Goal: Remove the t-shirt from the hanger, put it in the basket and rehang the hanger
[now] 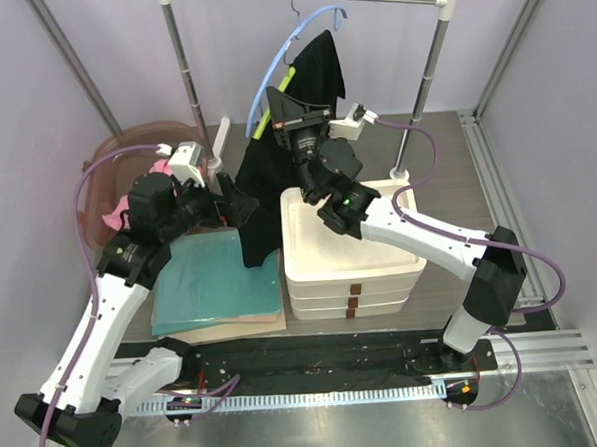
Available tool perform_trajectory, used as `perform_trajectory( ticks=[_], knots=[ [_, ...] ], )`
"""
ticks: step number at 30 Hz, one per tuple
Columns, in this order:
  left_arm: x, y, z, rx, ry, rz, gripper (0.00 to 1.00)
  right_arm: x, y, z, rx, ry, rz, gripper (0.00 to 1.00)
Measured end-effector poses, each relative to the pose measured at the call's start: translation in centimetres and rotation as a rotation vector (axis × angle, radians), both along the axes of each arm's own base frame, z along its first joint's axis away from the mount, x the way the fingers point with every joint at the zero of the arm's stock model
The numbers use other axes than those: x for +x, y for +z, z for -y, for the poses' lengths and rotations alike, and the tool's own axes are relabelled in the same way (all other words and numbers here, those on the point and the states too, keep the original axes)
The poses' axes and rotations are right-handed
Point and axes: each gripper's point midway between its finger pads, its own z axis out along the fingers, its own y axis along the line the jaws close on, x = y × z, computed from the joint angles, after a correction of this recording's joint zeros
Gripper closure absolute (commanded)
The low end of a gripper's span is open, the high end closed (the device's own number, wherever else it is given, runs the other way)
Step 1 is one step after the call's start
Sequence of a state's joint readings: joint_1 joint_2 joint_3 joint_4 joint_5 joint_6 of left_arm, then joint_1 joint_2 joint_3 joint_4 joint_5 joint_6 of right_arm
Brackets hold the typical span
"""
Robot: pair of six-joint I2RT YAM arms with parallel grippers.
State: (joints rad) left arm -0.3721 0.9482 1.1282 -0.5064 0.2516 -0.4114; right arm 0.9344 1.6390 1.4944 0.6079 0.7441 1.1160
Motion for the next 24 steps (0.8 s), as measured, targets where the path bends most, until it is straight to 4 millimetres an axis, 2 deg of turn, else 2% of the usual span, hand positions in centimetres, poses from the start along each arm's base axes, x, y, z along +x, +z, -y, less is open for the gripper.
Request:
perform_trajectory(
  ticks=[1,3,6,7,9,10,14,18,24],
  knots=[
    [0.1,-0.3,0.1,0.001,-0.007,-0.002,0.2,0.0,0.0,0.0,0.006,0.0,-0.002,0.99],
    [0.3,-0.3,0.4,-0.004,-0.015,0.004,0.3,0.1,-0.1,0.1,0.011,-0.003,-0.009,0.99],
    [0.4,0.2,0.8,-0.023,-0.03,0.018,0.59,0.2,-0.2,0.3,0.02,-0.011,-0.014,0.99],
    [0.5,0.4,1.1,-0.031,-0.038,0.025,0.79,0.3,-0.2,0.4,0.021,-0.016,-0.017,0.99],
    [0.5,0.7,1.6,-0.052,-0.058,0.035,0.97,0.4,-0.4,0.6,0.021,-0.03,-0.024,0.99],
    [0.4,0.8,1.8,-0.059,-0.064,0.037,1.0,0.5,-0.4,0.8,0.025,-0.039,-0.027,0.99],
    [0.2,0.4,2.3,-0.049,-0.101,0.058,1.0,0.9,-1.0,1.4,0.018,-0.075,-0.049,0.99],
    [0.3,-0.2,1.7,-0.039,-0.063,0.055,1.0,1.2,-2.0,2.0,0.006,-0.112,-0.091,0.99],
    [0.4,0.0,0.2,-0.054,0.038,0.089,1.0,1.5,-3.7,2.3,0.024,-0.096,-0.165,0.99]
  ],
)
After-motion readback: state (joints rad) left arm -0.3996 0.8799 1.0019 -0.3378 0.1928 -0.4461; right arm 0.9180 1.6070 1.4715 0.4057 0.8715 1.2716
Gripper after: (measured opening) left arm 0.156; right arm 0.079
